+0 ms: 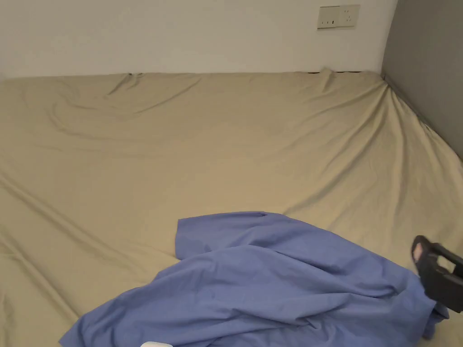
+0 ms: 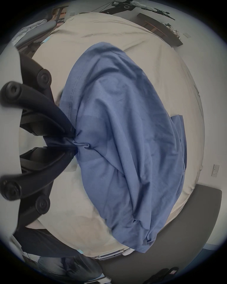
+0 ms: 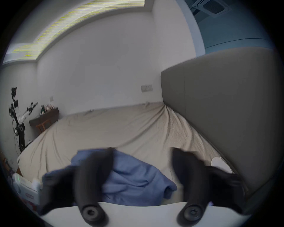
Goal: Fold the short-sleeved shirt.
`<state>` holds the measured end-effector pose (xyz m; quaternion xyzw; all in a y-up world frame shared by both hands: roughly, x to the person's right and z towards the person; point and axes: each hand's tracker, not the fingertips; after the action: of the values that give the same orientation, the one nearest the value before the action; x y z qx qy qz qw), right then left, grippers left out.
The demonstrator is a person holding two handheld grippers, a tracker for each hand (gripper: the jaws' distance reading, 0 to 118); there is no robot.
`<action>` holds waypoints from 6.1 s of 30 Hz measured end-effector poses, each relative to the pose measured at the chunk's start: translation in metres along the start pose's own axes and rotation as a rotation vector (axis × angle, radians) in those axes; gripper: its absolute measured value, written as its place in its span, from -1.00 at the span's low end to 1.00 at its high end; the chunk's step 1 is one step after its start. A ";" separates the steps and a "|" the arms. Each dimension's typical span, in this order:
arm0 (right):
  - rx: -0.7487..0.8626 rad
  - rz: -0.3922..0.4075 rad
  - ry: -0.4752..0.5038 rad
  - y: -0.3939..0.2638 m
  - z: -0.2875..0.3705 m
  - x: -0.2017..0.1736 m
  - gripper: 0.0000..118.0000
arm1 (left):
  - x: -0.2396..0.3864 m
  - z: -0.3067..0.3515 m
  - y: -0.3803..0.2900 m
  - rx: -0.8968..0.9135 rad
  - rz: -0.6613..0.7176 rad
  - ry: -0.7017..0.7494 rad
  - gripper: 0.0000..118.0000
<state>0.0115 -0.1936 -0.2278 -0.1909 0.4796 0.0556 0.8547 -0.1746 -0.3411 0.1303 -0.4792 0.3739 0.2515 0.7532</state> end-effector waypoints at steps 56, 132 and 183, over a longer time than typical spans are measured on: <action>0.200 -0.084 0.200 0.320 -0.067 -0.060 -0.72 | -0.084 0.277 0.413 0.903 0.080 -0.196 -0.83; 0.082 -0.024 0.035 0.053 0.017 -0.069 -0.92 | -0.176 -0.032 0.178 0.135 0.563 -0.105 1.00; -0.079 -0.108 0.054 0.000 -0.210 -0.012 -0.90 | -0.106 0.036 0.169 0.530 0.310 0.098 -0.90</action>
<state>-0.1628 -0.2726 -0.3159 -0.2515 0.4888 0.0231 0.8350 -0.3509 -0.2402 0.1349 -0.2151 0.5310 0.2336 0.7856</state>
